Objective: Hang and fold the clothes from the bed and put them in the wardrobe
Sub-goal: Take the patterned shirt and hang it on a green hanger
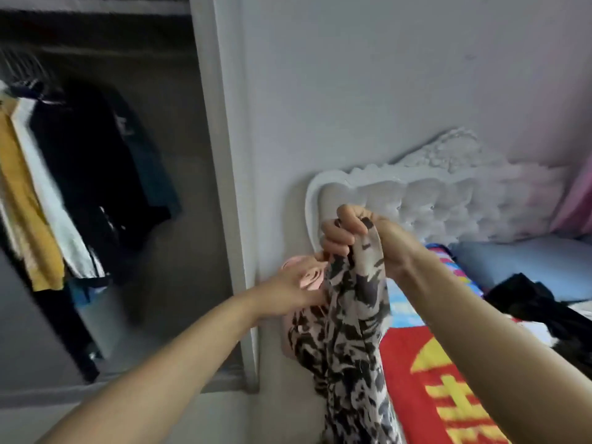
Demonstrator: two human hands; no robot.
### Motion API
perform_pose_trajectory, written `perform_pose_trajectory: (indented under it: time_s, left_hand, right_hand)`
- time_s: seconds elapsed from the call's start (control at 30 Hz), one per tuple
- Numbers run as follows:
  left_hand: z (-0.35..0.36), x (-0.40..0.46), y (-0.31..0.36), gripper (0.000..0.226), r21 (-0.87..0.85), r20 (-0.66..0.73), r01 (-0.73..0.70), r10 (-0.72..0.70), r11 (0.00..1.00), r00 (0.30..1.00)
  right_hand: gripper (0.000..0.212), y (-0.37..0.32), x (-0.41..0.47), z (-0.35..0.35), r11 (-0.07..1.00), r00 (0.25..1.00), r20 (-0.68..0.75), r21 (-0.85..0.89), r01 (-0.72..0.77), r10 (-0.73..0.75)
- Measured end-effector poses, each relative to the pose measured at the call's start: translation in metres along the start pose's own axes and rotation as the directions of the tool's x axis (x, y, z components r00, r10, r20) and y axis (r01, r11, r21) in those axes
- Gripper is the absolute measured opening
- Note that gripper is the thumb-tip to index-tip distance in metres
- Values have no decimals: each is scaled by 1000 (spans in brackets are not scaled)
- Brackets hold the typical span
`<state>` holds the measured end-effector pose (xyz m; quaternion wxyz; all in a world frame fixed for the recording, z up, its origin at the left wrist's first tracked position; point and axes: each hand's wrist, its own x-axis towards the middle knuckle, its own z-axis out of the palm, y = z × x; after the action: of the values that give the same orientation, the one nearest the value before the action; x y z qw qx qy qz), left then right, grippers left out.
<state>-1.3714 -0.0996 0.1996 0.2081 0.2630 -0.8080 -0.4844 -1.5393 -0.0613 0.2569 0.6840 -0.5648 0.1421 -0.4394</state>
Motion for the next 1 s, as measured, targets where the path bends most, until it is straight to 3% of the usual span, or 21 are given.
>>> perform_pose_trajectory:
  time_s: [0.1,0.2,0.27,0.33,0.4,0.43,0.5,0.57,0.6,0.63,0.77,0.87,1.0]
  left_hand:
    - [-31,-10,-14,26,62,92,28,-34,998,995]
    - [-82,-23,-35,20,45,-60,44,-41,998,997]
    - [-122,-32,-53,23,35,-260,54,-43,998,965]
    - [-163,-44,-67,27,51,-381,55,-31,997,924]
    - [-194,-50,-74,32,123,-417,75,-17,990,909]
    - [-207,-49,-78,34,168,-436,92,-10,981,900]
    - [-230,-45,-84,36,235,-493,137,-3,962,870]
    - [-250,-39,-90,35,262,-524,177,-14,949,852]
    - [-261,-37,-92,35,292,-525,199,-18,935,851]
    - [-272,-35,-95,36,341,-526,226,-14,913,850]
    - [-336,-37,-126,34,597,-568,403,11,694,823]
    - [-390,-38,-160,27,668,-654,556,35,494,755]
    - [-459,-19,-188,27,629,-739,612,123,479,663]
  right_hand:
    - [27,8,59,10,997,990,141,64,-32,22]
    - [17,19,100,4,998,997,74,-57,-27,31]
    - [19,30,111,-11,991,994,-101,-123,-51,38]
    - [42,48,127,-25,951,921,-384,-258,-170,60]
    - [45,68,146,-31,866,839,-544,-415,-280,10]
    - [35,78,158,-29,827,855,-518,-474,-303,16]
    - [24,98,189,-9,701,930,-338,-628,-338,145]
    - [10,127,225,8,390,937,-281,-854,-343,209]
    - [9,142,244,11,231,933,-324,-907,-353,155]
    - [24,151,262,11,115,922,-385,-914,-388,51]
    - [25,148,324,-18,80,836,-516,-856,-511,-188]
    - [26,130,372,-44,42,842,-497,-865,-500,-207]
    - [17,114,445,-66,4,885,-430,-900,-436,-179]
